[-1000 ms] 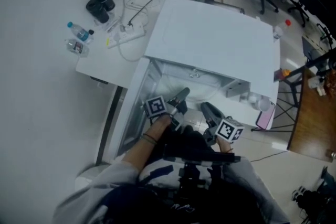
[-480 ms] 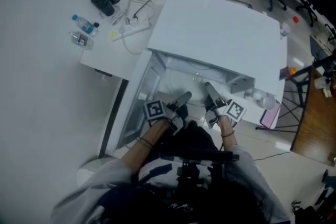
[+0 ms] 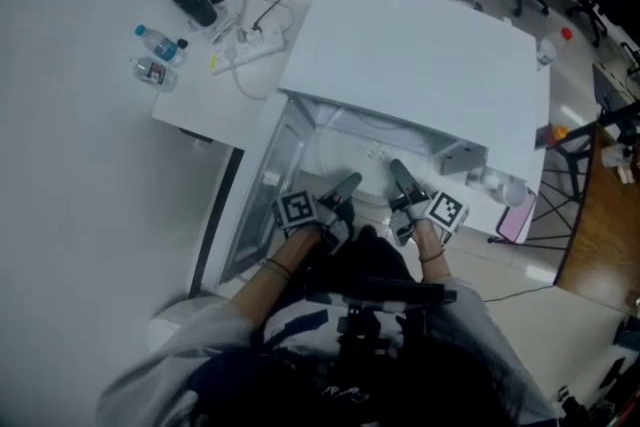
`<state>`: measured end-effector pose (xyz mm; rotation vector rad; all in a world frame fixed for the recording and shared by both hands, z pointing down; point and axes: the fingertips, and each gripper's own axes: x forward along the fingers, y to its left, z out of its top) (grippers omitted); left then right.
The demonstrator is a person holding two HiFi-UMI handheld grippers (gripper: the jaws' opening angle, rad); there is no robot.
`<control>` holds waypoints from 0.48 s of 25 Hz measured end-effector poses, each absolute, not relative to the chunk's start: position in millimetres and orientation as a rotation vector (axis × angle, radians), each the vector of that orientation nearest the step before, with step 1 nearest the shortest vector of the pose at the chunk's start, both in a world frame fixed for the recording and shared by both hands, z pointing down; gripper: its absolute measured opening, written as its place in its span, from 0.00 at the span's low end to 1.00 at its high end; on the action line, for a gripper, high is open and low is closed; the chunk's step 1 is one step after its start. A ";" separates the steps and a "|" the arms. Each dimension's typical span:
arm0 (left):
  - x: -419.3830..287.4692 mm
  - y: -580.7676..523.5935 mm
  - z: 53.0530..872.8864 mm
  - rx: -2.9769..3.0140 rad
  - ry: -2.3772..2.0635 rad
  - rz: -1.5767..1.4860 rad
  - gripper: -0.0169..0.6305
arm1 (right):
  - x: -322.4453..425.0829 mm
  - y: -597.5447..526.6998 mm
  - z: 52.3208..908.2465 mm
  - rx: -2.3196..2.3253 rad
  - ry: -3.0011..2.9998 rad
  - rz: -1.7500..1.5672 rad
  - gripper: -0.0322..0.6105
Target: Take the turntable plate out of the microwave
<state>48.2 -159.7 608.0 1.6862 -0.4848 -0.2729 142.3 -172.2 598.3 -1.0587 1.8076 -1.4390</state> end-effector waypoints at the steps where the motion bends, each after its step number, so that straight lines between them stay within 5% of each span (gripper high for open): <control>1: 48.4 -165.1 602.4 1.669 -0.480 -0.327 0.11 | 140.5 -171.2 598.5 -1.056 1.810 -1.442 0.08; 12: 41.4 -207.9 595.1 1.580 -0.509 -0.587 0.05 | 124.1 -164.1 599.5 -1.063 1.826 -1.491 0.11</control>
